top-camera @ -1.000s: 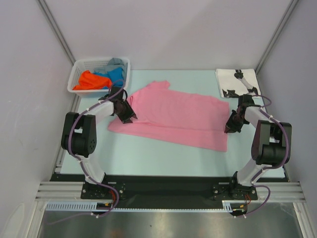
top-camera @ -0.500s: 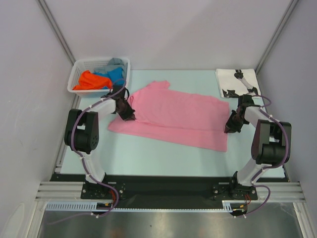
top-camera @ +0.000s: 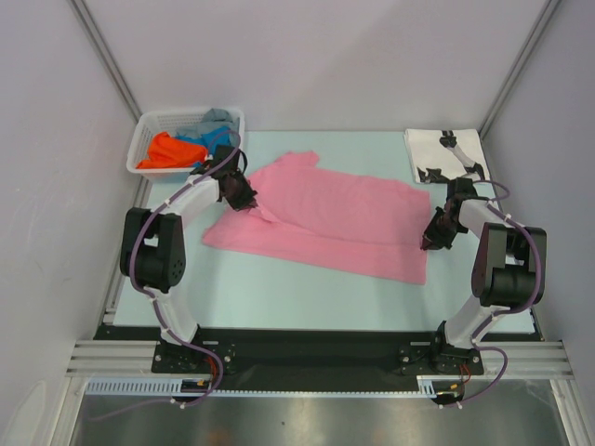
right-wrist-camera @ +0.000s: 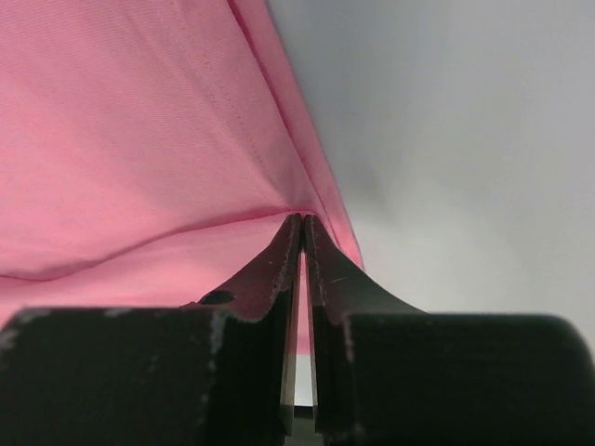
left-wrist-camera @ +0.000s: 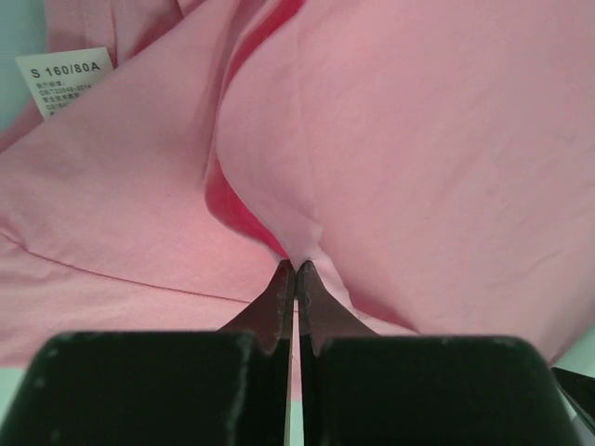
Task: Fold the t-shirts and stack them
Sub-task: Fold the tshirt
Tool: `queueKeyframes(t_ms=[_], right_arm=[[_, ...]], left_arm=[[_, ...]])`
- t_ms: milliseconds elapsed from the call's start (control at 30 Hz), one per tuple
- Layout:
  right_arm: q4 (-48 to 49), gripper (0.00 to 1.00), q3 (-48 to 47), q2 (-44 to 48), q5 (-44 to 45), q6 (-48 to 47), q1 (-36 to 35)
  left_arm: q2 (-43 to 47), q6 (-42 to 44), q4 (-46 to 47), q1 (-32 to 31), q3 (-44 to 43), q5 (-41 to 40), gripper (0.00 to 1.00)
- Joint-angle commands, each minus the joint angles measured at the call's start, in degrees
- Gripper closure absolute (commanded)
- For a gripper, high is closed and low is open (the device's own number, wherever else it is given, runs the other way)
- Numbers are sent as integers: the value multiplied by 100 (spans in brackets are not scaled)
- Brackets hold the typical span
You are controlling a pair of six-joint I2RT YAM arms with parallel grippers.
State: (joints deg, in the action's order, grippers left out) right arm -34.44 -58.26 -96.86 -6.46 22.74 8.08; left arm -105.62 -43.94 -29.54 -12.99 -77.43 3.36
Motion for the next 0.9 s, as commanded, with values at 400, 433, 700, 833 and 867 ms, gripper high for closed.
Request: queueKeyframes(t_ms=[400,433,700,833,867], right_arm=[[60,92,95,35,224,274,54],[77,93,122,44,224,301,54],[192,88,254,141,373,336,54],[341,88,315,246,496,319,63],[324,88,307,229,488,319,63]], left_arm=[[-46,228,-263,-1,-625,-300,100],[-55,228,-263,7,-624,-318,99],[-326,299,-307,34,-703,-135,100],[-485,281,-272,7,-677,-124,99],[-503,281,-280,-1,-660,-168,100]])
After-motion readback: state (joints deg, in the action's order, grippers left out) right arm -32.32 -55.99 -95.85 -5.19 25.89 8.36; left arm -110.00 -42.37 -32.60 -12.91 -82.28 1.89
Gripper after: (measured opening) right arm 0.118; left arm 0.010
